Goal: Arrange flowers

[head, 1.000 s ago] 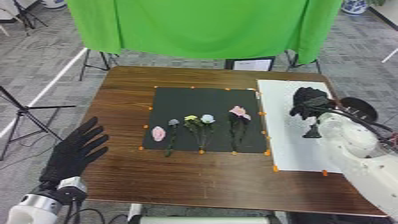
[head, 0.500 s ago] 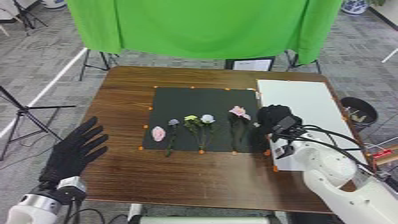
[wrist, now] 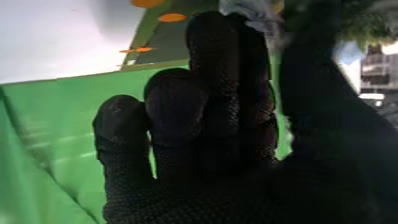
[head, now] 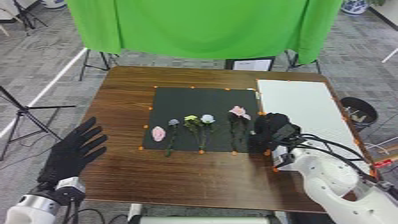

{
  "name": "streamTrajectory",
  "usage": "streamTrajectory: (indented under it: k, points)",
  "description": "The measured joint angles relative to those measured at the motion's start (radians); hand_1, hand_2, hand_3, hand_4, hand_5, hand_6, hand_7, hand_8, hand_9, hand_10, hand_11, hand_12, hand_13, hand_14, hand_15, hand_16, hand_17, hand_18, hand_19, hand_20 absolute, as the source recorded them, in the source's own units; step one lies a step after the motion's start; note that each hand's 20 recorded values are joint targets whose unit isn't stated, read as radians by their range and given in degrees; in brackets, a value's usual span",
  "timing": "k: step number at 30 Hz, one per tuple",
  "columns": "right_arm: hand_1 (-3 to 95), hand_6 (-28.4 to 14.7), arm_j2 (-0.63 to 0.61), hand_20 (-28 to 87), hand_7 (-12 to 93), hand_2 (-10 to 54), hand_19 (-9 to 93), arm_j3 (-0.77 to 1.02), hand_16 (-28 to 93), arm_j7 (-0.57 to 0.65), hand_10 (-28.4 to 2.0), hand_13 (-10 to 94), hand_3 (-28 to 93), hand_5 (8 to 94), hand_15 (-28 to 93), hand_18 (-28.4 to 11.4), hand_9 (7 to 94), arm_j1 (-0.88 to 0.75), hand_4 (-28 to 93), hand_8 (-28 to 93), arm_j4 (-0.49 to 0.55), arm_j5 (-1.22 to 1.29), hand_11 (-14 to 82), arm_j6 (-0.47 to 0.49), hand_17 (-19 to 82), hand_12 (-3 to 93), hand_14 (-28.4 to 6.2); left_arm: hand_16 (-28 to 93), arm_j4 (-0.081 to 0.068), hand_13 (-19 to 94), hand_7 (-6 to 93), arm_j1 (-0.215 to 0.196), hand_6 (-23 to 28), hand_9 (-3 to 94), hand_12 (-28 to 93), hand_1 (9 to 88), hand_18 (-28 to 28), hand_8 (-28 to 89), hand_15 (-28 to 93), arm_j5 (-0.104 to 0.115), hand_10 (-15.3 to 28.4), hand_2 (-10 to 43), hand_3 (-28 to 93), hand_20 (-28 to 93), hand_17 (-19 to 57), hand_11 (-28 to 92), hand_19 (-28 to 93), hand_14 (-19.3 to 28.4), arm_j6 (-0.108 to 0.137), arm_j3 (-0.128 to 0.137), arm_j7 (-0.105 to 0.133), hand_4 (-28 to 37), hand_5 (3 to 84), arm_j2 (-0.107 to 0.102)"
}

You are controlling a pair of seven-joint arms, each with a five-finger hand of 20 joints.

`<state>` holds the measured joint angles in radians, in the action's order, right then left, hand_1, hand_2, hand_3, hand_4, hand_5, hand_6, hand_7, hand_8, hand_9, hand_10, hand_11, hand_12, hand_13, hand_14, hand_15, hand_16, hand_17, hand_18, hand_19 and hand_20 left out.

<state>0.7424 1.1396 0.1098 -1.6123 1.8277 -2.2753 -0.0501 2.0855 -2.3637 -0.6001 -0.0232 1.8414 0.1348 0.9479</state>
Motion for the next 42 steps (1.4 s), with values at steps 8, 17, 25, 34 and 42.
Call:
streamTrajectory:
  k: [8,17,25,34,42]
  points:
    - [14.8,-1.7,0.023,54,41,-9.5,81,0.097,30,-0.015,-10.7,54,84,47.4,74,-21.0,55.3,-0.063,-28,-19,0.066,0.131,39.3,0.045,26,26.4,-9.7,4,0.000,15,17.6,-0.002,2.9,21.1,19,24.5,19.7,-10,22,0.000,10.2,-1.6,71,10,-11.9,14,31,14.1,-0.001,0.003,-0.002,-28.1,24.3,0.000]
    - [13.3,-1.7,0.164,32,20,-3.0,47,0.460,24,-0.030,-12.7,27,90,33.1,32,-22.2,35.3,-0.240,-26,-12,0.199,0.560,10.8,0.247,9,22.5,-11.6,4,0.000,13,17.7,0.012,2.8,19.5,20,24.3,19.7,-10,20,-0.007,9.8,-3.4,70,10,-12.1,14,31,13.3,-0.002,-0.011,0.006,-28.1,23.8,0.009]
    - [8.7,-1.9,0.337,17,11,-7.0,32,0.662,37,-0.085,-11.4,21,85,29.0,0,-22.7,29.5,-0.375,-28,-9,0.241,0.926,1.3,0.161,-2,21.9,-11.0,5,-0.002,11,17.5,0.059,2.9,17.1,21,23.8,19.9,-10,18,-0.025,9.1,-6.5,67,10,-12.2,12,31,12.4,0.013,-0.081,0.074,-28.3,22.5,0.054]
    - [10.6,-3.5,0.482,17,14,-8.5,35,0.757,42,-0.005,-12.9,22,85,28.2,0,-22.5,29.6,-0.451,-27,-8,0.282,1.339,3.4,0.265,-3,25.0,-11.1,6,-0.020,11,17.6,0.141,2.7,16.9,21,23.0,20.1,-10,15,-0.116,8.3,-6.8,69,9,-12.2,9,30,12.4,0.020,-0.158,0.077,-28.3,22.1,0.087]
    - [11.8,-3.6,0.485,18,15,-8.5,36,0.714,42,0.000,-13.2,22,86,28.0,2,-22.4,29.7,-0.440,-27,-9,0.280,1.314,4.2,0.241,-3,25.0,-11.2,7,-0.041,12,18.0,0.198,2.7,17.5,22,23.7,19.6,-10,16,-0.119,8.8,-6.1,69,10,-11.8,10,30,12.5,0.026,-0.220,0.097,-28.3,22.2,0.110]
